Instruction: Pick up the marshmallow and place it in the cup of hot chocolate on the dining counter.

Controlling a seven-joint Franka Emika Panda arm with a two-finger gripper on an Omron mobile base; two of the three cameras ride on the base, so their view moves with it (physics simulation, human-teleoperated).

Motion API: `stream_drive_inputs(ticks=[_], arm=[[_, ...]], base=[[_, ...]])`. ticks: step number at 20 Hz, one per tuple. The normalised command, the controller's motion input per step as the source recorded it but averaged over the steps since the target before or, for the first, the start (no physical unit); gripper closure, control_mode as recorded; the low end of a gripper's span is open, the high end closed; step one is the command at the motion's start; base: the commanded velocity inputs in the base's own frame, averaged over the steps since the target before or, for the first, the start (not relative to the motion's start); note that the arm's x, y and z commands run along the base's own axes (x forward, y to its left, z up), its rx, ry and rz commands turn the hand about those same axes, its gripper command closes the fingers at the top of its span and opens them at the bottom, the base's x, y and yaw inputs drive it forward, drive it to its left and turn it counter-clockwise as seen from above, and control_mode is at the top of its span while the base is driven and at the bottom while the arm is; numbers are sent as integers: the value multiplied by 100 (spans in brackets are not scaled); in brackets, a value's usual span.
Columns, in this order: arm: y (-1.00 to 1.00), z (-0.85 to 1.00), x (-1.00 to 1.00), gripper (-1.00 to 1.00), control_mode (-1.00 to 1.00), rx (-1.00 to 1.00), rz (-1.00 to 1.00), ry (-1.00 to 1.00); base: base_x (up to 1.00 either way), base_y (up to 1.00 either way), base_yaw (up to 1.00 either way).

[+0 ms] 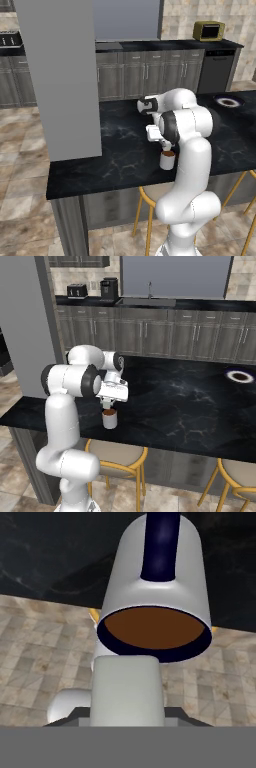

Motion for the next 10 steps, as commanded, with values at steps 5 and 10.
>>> stream_drive_inputs(ticks=[5,10], arm=[[0,0,0,100,-100,0,1,-1],[0,-12,-2,100,-100,0,0,0]], base=[[0,0,0],[0,0,0]])
